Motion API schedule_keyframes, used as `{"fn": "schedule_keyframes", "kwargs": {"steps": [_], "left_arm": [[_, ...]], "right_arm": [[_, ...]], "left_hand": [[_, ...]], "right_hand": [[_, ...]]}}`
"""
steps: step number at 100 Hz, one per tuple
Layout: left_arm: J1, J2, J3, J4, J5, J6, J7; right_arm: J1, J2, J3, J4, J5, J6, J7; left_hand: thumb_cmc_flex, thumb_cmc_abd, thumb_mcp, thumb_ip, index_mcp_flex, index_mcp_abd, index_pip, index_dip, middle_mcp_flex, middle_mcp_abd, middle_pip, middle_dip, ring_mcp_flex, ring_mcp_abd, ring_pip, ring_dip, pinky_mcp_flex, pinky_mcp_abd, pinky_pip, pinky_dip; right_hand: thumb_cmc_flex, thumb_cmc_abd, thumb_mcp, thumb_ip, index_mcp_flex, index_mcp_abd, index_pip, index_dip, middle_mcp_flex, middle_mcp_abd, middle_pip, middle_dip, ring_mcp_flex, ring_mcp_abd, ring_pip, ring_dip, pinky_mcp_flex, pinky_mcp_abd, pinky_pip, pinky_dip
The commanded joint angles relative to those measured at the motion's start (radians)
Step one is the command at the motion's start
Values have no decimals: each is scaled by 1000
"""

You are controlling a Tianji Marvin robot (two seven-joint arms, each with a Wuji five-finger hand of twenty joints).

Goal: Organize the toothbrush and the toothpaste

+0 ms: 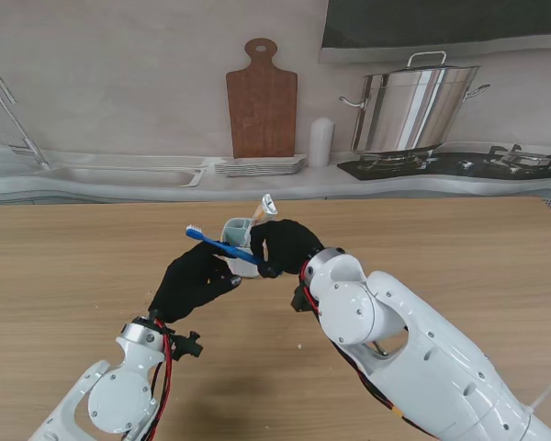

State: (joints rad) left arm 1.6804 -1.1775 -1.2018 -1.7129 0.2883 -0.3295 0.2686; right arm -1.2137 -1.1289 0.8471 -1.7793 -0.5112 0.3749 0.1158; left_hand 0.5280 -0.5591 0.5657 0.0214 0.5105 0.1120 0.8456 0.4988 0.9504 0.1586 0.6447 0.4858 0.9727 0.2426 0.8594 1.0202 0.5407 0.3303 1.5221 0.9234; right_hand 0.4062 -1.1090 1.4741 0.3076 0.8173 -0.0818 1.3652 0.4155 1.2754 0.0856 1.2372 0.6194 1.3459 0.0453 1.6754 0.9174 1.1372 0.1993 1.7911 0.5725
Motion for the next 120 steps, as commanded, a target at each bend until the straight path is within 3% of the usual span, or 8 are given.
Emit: {"fn": "schedule_keyframes", "kwargs": {"steps": [1, 21, 66, 73, 80, 97, 112, 120], "left_arm": [[3, -9, 4, -15, -6, 4, -16], [-7, -14, 14, -12, -31, 5, -13], [-35, -20, 27, 4, -44, 38, -6], [-39, -21, 31, 8, -48, 33, -5], [-42, -21, 35, 11, -49, 28, -4], [-48, -24, 43, 17, -61, 13, 0], [-53, -25, 48, 23, -87, -1, -9], [-56, -25, 53, 27, -101, -13, -15]], "right_arm": [[-4, -6, -4, 4, -2, -4, 16], [-11, -3, -6, 11, -3, -28, 18], [-28, -3, -6, 8, -3, -61, 11], [-28, -2, -7, 8, -2, -62, 12], [-28, -2, -9, 7, -1, -62, 12], [-30, -2, -12, 4, -1, -61, 14], [-34, 0, -10, 0, -2, -65, 18], [-36, 1, -8, -1, -1, -67, 20]], "left_hand": [[4, -32, 26, -29, 8, -11, 7, 13, 24, -17, 20, 34, 32, -16, 17, 19, 12, -47, 31, 8], [18, -42, 95, -24, 30, -29, 52, 36, 55, -28, 49, 45, 68, -21, 47, 24, 46, -49, 59, -8], [47, -34, 123, -15, 38, -40, 91, 58, 75, -33, 85, 63, 99, -28, 89, 36, 80, -58, 98, -22], [72, -52, 152, -7, 47, -65, 125, 78, 96, -43, 101, 69, 122, -34, 108, 37, 103, -61, 113, -30], [124, -104, 175, -49, 50, -109, 196, 61, 123, -58, 121, 89, 151, -43, 133, 36, 135, -65, 137, -48], [234, -151, 160, -62, 70, -221, 353, 102, 195, -73, 139, 159, 219, -55, 188, 48, 204, -70, 180, -66], [260, -151, 181, -33, 80, -274, 410, 179, 214, -64, 195, 200, 260, -67, 254, 85, 263, -76, 203, -63], [254, -164, 272, 20, 110, -317, 433, 280, 240, -54, 239, 226, 277, -74, 332, 118, 309, -72, 226, -42]], "right_hand": [[47, 43, 96, 20, 46, -20, 67, 30, 120, 162, 39, 5, -30, -104, 19, -6, 34, -49, 109, 0], [46, 43, 96, 21, 46, -20, 67, 30, 120, 161, 40, 6, -30, -106, 20, -6, 34, -49, 109, 0], [46, 44, 96, 19, 48, -24, 66, 31, 120, 162, 40, 8, -30, -108, 20, -6, 34, -49, 109, -1], [47, 44, 96, 20, 48, -24, 66, 31, 120, 160, 40, 8, -30, -108, 20, -6, 33, -49, 109, -1], [45, 44, 96, 19, 48, -24, 65, 31, 120, 162, 40, 8, -30, -107, 20, -6, 33, -48, 109, -1], [46, 44, 96, 17, 48, -24, 65, 31, 120, 162, 40, 9, -30, -107, 20, -6, 33, -49, 109, -2], [46, 44, 96, 15, 48, -24, 65, 32, 120, 162, 40, 9, -30, -106, 20, -6, 33, -49, 109, -2], [45, 44, 96, 13, 48, -24, 65, 32, 120, 162, 40, 9, -30, -106, 20, -6, 33, -49, 109, -2]]}}
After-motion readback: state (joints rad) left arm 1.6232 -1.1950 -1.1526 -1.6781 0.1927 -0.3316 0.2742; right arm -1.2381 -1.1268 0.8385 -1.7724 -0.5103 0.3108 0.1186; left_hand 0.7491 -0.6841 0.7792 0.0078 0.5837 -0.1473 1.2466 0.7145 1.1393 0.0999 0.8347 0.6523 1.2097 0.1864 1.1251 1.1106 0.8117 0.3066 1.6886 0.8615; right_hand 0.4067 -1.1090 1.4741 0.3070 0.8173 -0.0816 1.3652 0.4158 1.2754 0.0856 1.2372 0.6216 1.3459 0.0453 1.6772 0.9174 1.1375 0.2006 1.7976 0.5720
